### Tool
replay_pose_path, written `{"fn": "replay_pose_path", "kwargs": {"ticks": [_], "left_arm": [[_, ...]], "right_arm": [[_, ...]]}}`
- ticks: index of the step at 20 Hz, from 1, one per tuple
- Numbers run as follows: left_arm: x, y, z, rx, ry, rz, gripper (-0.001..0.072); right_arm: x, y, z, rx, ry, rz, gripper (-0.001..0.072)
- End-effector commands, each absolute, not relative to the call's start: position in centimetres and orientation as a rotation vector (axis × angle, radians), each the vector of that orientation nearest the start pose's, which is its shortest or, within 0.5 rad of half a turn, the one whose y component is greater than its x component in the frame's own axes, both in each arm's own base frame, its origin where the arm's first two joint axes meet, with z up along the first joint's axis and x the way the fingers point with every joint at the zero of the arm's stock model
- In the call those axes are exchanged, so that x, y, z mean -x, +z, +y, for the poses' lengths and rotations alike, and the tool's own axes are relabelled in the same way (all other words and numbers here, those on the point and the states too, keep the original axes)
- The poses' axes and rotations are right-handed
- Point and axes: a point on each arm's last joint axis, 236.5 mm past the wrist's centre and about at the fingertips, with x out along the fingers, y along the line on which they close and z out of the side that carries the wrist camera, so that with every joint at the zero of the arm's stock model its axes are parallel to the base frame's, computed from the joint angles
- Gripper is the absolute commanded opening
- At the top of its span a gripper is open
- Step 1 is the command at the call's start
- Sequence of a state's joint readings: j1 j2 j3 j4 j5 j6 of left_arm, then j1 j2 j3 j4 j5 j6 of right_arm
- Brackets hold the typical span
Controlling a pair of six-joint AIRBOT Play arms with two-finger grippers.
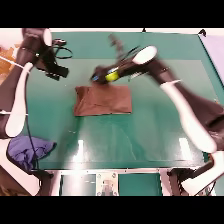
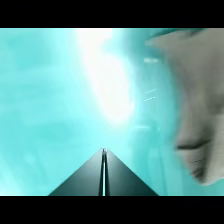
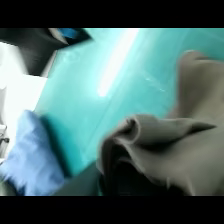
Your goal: Fold the shirts.
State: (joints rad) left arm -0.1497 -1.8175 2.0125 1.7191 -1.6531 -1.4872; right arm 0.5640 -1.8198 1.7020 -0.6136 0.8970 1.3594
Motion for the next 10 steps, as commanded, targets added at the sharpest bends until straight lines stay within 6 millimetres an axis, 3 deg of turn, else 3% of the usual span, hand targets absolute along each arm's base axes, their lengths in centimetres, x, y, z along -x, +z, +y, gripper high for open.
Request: {"fn": "replay_pose_path", "kwargs": {"ticks": [1, 2, 4, 6, 7, 10], "left_arm": [[-46.3, 4.7, -0.7, -0.271, -0.011, 1.472, 0.0023], [-46.3, 4.7, -0.7, -0.276, -0.017, 1.474, 0.0024], [-46.3, 4.7, -0.7, -0.289, -0.03, 1.474, 0.0024], [-46.2, 4.6, -0.7, -0.287, -0.031, 1.475, 0.0024], [-46.2, 4.6, -0.8, -0.287, -0.033, 1.475, 0.0024], [-46.2, 4.6, -1.2, -0.276, -0.047, 1.475, 0.0024]], "right_arm": [[-39.1, -2.6, 52.4, -0.484, 0.909, 1.058, 0.0461], [-39.0, -3.1, 52.3, -0.464, 0.918, 1.068, 0.05], [-41.5, -1.8, 48.4, -0.412, 0.908, 1.079, 0.0494], [-45.3, 0.7, 41.0, -0.409, 0.85, 1.101, 0.0493], [-47.1, 1.5, 36.3, -0.421, 0.788, 1.13, 0.0492], [-49.1, 1.7, 23.5, -0.478, 0.591, 1.24, 0.0496]]}}
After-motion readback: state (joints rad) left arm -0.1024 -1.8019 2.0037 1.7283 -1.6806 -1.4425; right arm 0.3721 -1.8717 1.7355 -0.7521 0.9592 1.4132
